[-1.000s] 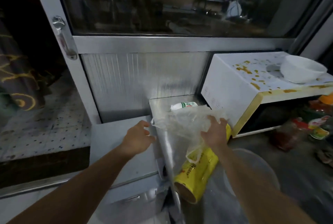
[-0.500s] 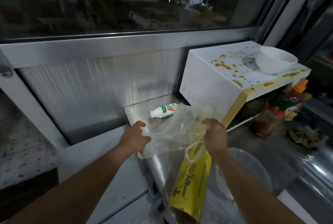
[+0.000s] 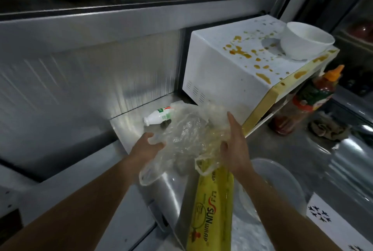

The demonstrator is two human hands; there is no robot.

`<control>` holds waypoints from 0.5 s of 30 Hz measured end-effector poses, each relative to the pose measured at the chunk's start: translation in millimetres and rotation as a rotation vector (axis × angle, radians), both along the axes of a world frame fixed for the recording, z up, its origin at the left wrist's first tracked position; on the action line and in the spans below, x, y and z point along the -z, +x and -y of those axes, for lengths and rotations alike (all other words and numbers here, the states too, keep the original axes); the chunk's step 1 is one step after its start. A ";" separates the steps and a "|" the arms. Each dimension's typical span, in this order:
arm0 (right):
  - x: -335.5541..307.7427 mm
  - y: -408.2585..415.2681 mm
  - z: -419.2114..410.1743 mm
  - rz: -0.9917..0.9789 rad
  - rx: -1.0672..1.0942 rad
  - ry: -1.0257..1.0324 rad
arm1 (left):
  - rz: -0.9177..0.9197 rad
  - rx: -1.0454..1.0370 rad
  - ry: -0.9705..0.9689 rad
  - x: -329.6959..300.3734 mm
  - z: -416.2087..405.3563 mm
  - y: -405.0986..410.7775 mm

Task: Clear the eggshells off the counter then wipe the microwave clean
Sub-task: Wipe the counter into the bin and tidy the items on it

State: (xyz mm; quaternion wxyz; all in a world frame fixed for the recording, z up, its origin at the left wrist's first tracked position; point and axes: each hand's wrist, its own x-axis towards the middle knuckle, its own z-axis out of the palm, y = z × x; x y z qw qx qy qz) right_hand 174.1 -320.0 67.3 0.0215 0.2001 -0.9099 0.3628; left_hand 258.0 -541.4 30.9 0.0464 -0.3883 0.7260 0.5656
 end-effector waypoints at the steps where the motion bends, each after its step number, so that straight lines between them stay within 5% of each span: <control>1: -0.1 0.7 0.8 0.040 -0.020 0.013 | -0.024 0.000 0.059 1.3 -1.6 -4.7; 15: 5.8 61.0 56.7 0.178 -0.169 0.093 | -0.146 0.346 0.526 -28.3 0.0 2.3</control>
